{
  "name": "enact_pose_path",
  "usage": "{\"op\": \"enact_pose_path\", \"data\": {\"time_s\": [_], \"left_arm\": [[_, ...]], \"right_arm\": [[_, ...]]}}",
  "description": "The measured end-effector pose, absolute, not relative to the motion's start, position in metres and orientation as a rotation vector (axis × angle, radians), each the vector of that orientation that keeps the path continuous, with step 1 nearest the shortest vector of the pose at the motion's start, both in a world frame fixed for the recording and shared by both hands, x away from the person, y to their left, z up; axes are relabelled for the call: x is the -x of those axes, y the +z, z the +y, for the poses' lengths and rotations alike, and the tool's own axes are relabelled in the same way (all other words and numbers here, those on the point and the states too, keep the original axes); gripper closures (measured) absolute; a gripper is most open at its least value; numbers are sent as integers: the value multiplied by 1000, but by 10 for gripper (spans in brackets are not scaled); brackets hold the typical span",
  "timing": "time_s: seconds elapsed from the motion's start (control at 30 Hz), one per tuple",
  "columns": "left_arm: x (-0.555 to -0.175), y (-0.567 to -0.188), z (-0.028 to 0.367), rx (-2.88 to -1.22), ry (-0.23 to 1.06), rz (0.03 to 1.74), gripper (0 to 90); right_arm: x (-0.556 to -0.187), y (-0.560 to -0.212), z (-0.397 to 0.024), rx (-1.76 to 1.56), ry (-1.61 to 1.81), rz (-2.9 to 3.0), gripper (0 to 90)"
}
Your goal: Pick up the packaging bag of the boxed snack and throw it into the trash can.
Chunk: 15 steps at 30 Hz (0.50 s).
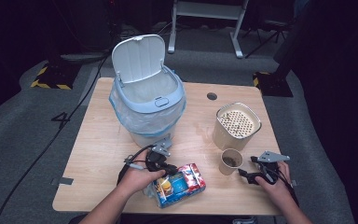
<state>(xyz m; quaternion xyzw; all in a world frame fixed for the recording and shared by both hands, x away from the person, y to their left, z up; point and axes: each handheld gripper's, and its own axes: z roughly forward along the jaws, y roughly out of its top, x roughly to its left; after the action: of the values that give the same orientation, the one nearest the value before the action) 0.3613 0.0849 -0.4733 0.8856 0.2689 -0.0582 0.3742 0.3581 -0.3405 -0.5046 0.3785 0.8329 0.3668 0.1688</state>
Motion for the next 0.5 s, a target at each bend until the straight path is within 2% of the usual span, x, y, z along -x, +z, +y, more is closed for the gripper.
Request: {"op": "enact_pose_path", "data": {"time_s": [0.23,0.5], "left_arm": [[-359,-468,88,-2255,-95,672,888],[-355,-446,100,-2114,4,649,889]], "right_arm": [[-358,-505,-340,-1076,1043,2368,166],[-358,-505,-340,-1076,1043,2368,166]]}}
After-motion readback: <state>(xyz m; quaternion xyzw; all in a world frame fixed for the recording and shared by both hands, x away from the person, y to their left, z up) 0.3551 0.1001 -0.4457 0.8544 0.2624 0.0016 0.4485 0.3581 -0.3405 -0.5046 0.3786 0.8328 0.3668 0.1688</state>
